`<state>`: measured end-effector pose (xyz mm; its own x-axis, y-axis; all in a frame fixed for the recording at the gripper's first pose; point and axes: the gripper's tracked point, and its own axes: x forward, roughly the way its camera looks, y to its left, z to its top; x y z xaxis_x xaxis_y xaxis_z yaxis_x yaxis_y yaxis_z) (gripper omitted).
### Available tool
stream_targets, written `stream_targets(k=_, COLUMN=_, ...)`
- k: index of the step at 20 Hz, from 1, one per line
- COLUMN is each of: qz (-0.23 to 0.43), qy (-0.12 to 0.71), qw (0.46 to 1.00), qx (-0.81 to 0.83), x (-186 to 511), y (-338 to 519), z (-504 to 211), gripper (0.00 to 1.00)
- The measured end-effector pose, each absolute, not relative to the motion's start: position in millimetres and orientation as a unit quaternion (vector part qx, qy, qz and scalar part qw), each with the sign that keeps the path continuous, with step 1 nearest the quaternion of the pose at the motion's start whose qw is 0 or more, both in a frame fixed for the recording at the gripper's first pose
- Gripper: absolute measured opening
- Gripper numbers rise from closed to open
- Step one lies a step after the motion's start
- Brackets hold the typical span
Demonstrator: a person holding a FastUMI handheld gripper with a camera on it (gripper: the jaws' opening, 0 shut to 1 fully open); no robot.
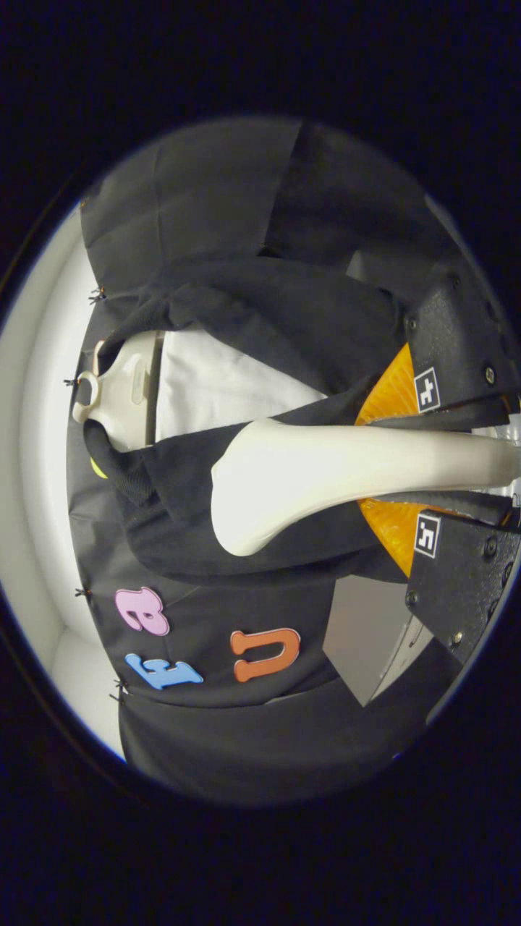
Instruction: Iron the clothes twice with a garment steamer, once on the left side and once on the right side.
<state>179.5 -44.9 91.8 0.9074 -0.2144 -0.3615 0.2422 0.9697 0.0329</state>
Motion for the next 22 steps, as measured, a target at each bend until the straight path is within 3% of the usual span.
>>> stream_targets(k=22, qz=-0.119, qy=0.312, qw=0.941, qx=0.055, x=126.7, y=-49.4, z=-65.8, gripper=0.37)
